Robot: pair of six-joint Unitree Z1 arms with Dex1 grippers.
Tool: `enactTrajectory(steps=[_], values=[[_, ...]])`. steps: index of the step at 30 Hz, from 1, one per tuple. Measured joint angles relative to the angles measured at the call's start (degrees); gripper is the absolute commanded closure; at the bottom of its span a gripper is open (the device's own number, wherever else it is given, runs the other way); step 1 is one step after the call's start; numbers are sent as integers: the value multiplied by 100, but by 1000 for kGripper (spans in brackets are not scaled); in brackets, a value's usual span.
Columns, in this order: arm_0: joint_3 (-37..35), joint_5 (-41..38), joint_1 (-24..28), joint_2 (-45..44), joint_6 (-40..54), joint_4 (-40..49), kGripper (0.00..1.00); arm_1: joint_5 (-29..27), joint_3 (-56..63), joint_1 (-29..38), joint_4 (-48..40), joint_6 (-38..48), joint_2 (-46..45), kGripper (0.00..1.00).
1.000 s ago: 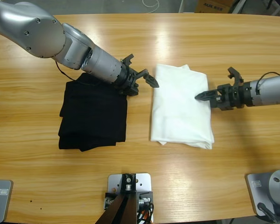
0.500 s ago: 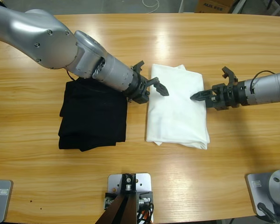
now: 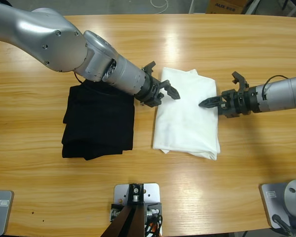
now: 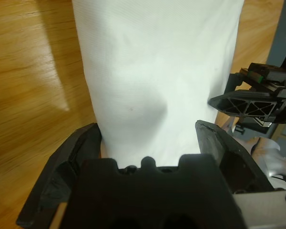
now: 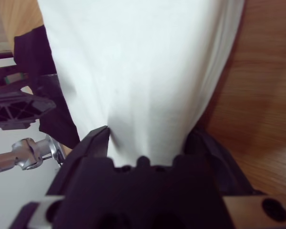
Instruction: Fold clothes
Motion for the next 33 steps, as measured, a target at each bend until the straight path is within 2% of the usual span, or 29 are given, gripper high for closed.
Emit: enactTrajectory(steps=[4,10,17,23,27,29,33], values=[[-40,0,-4,0,0,203,204,0,1,12,-9,22,0,369],[-407,77,-46,0,94,1130,276,0,11,18,-54,23,0,370],[-902,211,-208,179,93,1453,354,0,34,19,-166,23,27,370],[-836,170,-181,209,135,1414,349,0,47,19,-196,23,34,370],[-423,115,-140,165,156,787,342,0,47,35,-199,24,33,371],[-146,48,-106,118,156,379,297,0,47,69,-218,51,33,372],[195,-72,-54,62,156,-116,98,0,47,105,-238,112,34,372]])
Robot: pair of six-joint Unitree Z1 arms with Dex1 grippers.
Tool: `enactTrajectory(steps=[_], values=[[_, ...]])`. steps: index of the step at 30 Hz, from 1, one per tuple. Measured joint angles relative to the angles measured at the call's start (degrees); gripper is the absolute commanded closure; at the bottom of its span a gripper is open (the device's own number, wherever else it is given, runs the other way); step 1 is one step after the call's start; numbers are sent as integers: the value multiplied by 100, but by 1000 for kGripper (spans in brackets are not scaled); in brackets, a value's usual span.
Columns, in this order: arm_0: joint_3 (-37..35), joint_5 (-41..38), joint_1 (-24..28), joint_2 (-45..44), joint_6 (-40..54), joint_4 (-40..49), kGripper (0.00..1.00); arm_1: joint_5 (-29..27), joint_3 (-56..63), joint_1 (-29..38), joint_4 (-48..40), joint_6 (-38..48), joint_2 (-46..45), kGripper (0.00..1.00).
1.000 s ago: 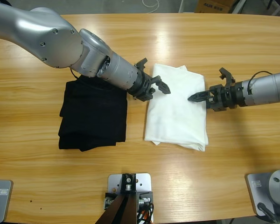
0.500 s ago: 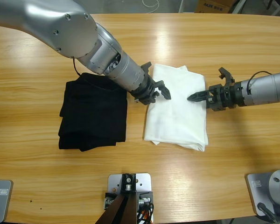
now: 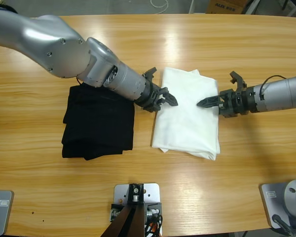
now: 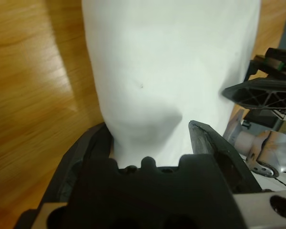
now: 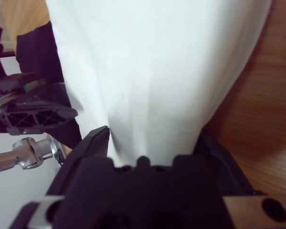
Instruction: Fold clothes
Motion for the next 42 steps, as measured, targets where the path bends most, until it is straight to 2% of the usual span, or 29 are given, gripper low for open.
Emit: enactTrajectory(steps=[8,10,11,13,14,15,22,23,24,25,38,39,40,41,42], values=[[198,-230,32,-52,-5,-337,93,0,0,25,-28,7,14,372],[198,-250,32,-56,-8,-344,134,0,0,32,-35,7,22,371],[198,-250,32,-56,-12,-344,235,0,0,34,-38,7,23,371],[198,-251,32,-56,-23,-344,581,0,0,35,-46,7,23,372],[198,-251,32,-56,-23,-344,719,0,0,36,-47,7,24,372],[198,-251,32,-56,-23,-344,786,0,0,36,-47,7,24,372],[200,-297,32,-55,135,-210,789,0,17,36,-66,10,24,372],[186,-297,32,-55,198,-115,823,0,28,36,-84,11,24,372],[164,-296,32,-55,277,-14,979,0,34,36,-106,11,24,372],[148,-295,32,-55,354,76,1000,0,42,36,-128,11,24,386],[132,-245,-35,-55,446,226,1000,-26,435,34,-498,125,-13,416],[132,-243,-40,-55,446,226,1000,-49,487,34,-535,164,-43,587],[132,-239,-45,-55,446,226,1000,-65,510,34,-550,195,-68,814],[132,-238,-48,-55,446,226,1000,-80,520,34,-561,216,-83,972],[132,-238,-48,-55,446,226,1000,-94,528,34,-570,230,-90,1000]])
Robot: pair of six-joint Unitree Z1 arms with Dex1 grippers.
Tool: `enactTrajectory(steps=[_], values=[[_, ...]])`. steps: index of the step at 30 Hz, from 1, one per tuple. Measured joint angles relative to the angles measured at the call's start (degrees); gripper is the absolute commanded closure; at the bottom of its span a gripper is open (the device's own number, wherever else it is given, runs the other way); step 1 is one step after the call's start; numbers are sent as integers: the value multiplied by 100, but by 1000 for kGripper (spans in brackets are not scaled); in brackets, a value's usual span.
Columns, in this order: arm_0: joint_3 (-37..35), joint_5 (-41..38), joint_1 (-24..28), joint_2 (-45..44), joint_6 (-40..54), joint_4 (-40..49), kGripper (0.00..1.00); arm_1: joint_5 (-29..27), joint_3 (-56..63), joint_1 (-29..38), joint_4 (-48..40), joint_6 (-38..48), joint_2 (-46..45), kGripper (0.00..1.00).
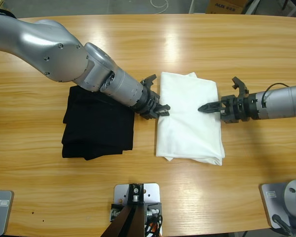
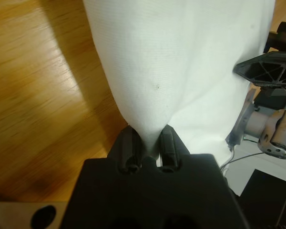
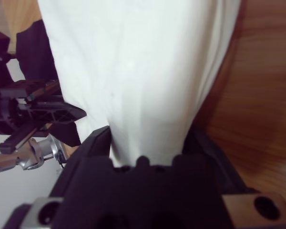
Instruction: Fold clothes
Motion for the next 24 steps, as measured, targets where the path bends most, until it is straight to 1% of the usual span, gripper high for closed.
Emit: enactTrajectory(steps=[11,18,21,24], values=[[0,1,-54,17,0,-157,1000,-47,280,25,-458,-8,99,1000],[0,1,-57,39,0,-255,1000,-29,298,304,-651,-8,141,1000],[0,1,-57,39,0,-275,1000,-29,290,504,-585,-8,119,1000],[-58,1,-61,39,20,-250,1000,-102,163,718,-99,-8,-136,1000]])
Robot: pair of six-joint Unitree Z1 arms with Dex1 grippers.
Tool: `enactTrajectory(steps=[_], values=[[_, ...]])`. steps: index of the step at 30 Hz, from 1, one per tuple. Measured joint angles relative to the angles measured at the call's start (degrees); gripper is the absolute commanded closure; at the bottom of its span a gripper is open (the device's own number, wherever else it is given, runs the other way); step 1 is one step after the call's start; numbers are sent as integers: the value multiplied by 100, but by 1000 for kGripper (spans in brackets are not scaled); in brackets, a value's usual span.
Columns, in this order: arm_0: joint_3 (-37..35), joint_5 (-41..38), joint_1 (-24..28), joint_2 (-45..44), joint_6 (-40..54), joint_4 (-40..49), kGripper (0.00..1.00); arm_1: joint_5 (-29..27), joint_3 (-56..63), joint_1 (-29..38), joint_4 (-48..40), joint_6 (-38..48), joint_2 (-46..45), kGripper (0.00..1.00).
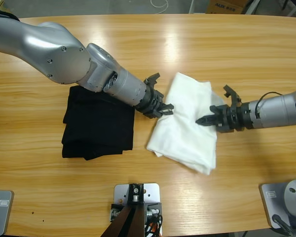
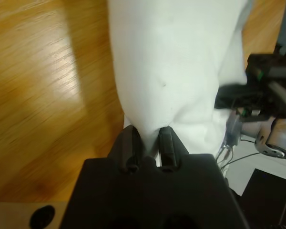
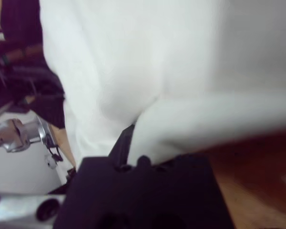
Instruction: Fold clothes
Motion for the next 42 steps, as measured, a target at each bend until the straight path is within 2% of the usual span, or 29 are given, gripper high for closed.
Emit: enactTrajectory(steps=[7,17,22,32,42], values=[[-286,1,-12,-97,214,341,1000,-303,-1046,195,1521,-43,-719,1000],[-426,289,250,-1252,643,1602,1000,-346,-1769,436,1911,-56,-755,1000],[-384,377,441,-1570,754,1815,1000,-352,-2209,842,2018,13,-679,1000],[659,567,995,-2493,847,1870,1000,-414,-4222,2074,2456,395,416,1000],[2114,624,1575,-3773,955,1875,1000,-422,-4901,2714,2725,558,798,1000]])
